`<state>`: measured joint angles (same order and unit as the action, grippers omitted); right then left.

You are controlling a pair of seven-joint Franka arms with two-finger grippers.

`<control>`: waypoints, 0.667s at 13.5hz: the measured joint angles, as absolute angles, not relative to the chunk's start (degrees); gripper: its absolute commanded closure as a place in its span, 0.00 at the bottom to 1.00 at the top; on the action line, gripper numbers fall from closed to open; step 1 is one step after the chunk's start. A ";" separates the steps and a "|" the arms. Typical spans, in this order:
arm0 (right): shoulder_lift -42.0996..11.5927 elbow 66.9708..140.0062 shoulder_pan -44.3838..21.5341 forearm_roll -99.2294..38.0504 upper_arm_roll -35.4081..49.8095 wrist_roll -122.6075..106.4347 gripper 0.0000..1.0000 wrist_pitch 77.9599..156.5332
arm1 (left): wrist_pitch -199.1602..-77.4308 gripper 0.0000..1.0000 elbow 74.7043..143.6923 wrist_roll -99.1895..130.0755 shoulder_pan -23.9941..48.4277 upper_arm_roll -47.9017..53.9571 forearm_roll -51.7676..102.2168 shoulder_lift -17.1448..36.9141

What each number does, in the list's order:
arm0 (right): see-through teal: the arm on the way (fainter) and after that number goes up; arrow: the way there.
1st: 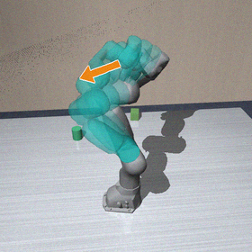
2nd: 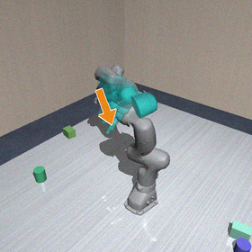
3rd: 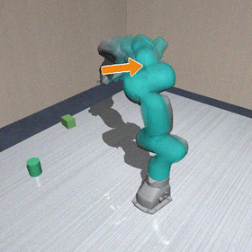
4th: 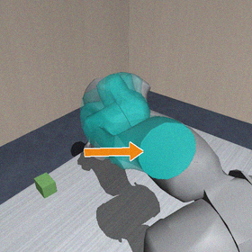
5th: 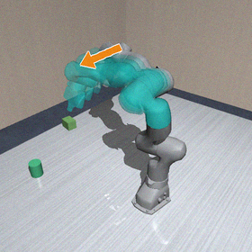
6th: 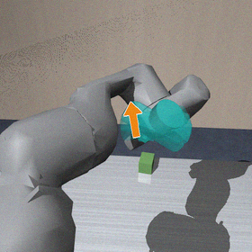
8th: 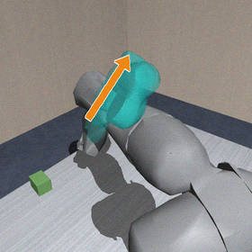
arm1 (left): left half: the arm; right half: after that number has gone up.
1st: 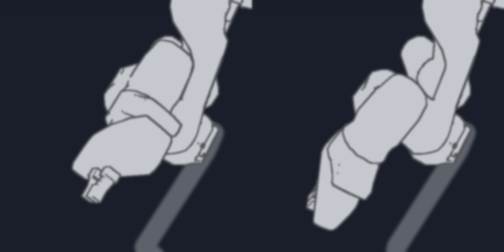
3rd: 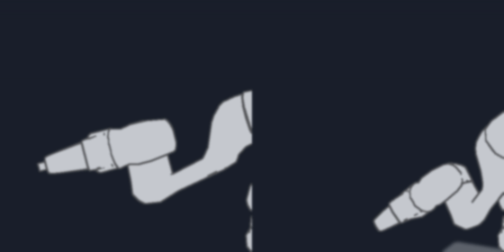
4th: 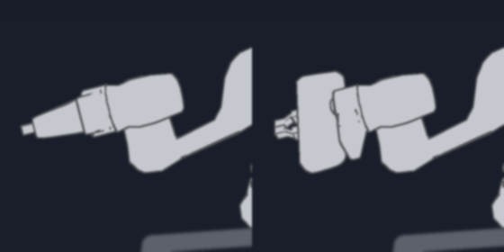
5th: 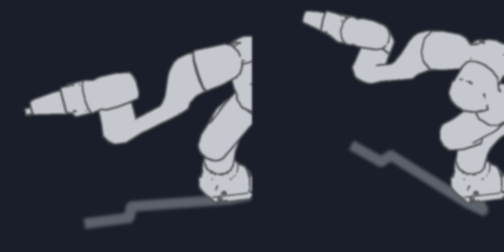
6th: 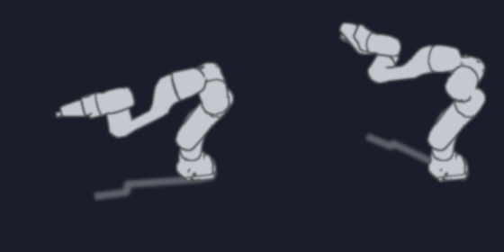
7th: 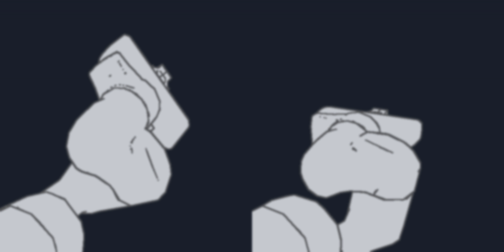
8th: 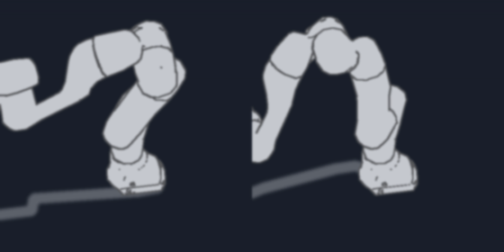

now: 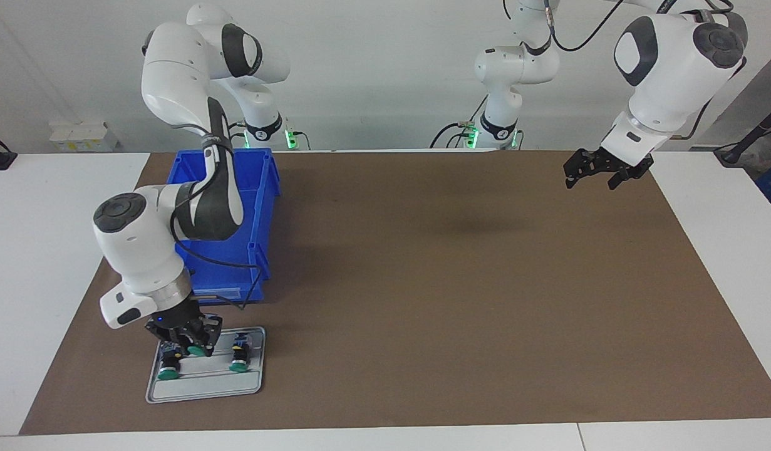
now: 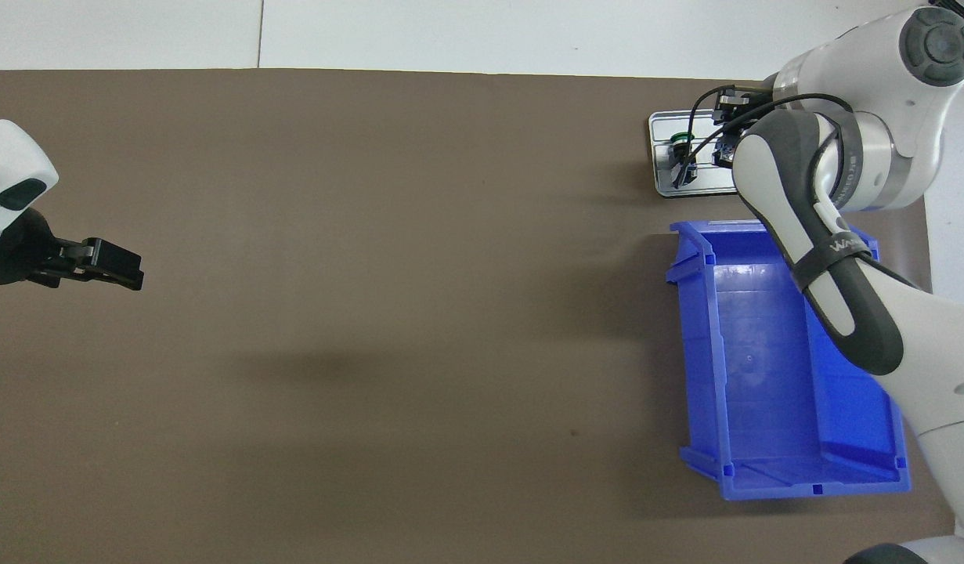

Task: Place and press button with both arms
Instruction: 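Grasp the middle green button with the right gripper and lift it, then carry the green button to the table center and set it down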

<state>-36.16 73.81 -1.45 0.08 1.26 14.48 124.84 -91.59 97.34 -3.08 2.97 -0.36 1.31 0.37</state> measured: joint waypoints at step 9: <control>-34.45 75.11 -17.72 6.67 1.10 65.65 1.00 120.46 | -91.58 0.00 97.34 -3.08 2.97 -0.36 1.31 0.37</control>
<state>-34.45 75.11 -17.72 6.67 1.10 65.65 120.46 -91.58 97.34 -3.08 2.97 -0.36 1.31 0.37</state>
